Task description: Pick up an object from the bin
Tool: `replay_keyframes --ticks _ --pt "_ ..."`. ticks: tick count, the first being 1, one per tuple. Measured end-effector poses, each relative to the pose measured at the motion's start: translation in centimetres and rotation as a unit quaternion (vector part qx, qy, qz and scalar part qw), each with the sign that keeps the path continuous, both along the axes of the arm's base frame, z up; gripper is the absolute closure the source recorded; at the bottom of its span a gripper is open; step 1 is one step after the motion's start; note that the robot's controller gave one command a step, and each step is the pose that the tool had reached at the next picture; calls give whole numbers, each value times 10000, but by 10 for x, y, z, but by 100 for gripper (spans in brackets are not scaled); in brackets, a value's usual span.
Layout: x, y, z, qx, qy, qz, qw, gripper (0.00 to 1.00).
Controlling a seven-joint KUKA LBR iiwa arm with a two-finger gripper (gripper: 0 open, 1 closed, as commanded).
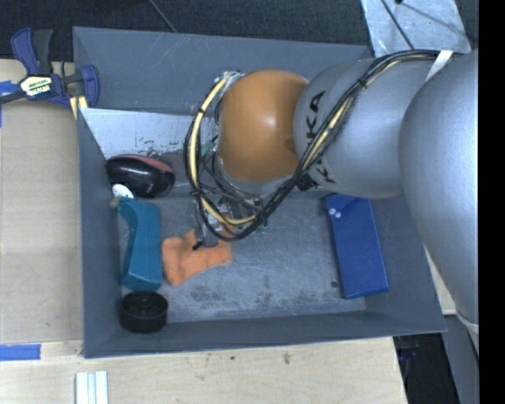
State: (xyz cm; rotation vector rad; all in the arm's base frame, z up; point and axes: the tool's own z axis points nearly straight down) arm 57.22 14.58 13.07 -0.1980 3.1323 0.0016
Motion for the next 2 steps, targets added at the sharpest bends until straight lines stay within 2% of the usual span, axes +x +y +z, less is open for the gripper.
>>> replay_keyframes --ticks 1,2 --pt "0 0 0 0 1 -1 10000 0" --pt "0 0 0 0 1 -1 10000 0"
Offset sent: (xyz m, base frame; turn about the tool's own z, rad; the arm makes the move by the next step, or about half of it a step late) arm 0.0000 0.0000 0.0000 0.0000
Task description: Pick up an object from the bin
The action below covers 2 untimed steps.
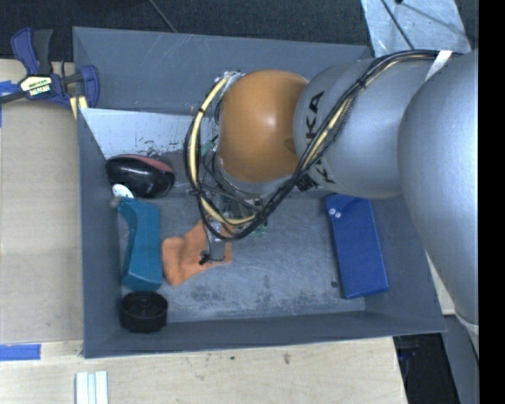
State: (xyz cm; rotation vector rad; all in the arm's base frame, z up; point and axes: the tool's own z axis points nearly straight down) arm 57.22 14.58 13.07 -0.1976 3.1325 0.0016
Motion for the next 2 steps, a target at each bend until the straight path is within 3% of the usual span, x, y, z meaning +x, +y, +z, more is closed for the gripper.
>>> replay_keyframes --ticks 1,2 --pt "4 -55 -59 -8 -6 996 9950 100" --pt "4 -55 -59 -8 -6 994 9950 100"
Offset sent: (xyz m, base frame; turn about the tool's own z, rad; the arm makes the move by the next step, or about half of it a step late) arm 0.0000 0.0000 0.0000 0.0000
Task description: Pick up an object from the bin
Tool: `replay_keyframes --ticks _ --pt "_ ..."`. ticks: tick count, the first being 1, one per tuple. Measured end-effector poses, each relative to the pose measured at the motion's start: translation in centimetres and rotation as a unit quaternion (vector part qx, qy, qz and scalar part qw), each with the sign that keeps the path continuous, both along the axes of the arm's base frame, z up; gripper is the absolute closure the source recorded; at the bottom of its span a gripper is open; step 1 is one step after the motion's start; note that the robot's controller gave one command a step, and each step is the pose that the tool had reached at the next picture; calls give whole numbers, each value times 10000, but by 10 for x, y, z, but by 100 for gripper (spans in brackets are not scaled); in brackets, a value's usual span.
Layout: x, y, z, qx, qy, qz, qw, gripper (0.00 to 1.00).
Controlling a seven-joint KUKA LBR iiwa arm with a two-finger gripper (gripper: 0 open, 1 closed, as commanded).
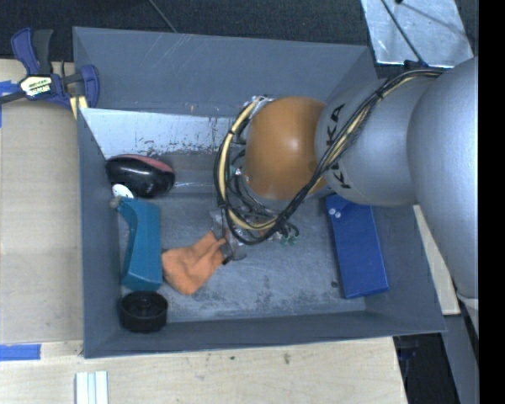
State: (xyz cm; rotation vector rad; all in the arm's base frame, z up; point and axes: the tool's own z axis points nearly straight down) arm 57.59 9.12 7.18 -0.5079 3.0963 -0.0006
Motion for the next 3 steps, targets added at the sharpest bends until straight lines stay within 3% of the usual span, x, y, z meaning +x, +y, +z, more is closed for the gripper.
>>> replay_keyframes --ticks 1,2,3 --pt "2 -14 123 4 2 -47 10000 100" --pt "2 -14 123 5 5 -49 10000 100" --pt "30 12 228 4 0 50 10000 100"
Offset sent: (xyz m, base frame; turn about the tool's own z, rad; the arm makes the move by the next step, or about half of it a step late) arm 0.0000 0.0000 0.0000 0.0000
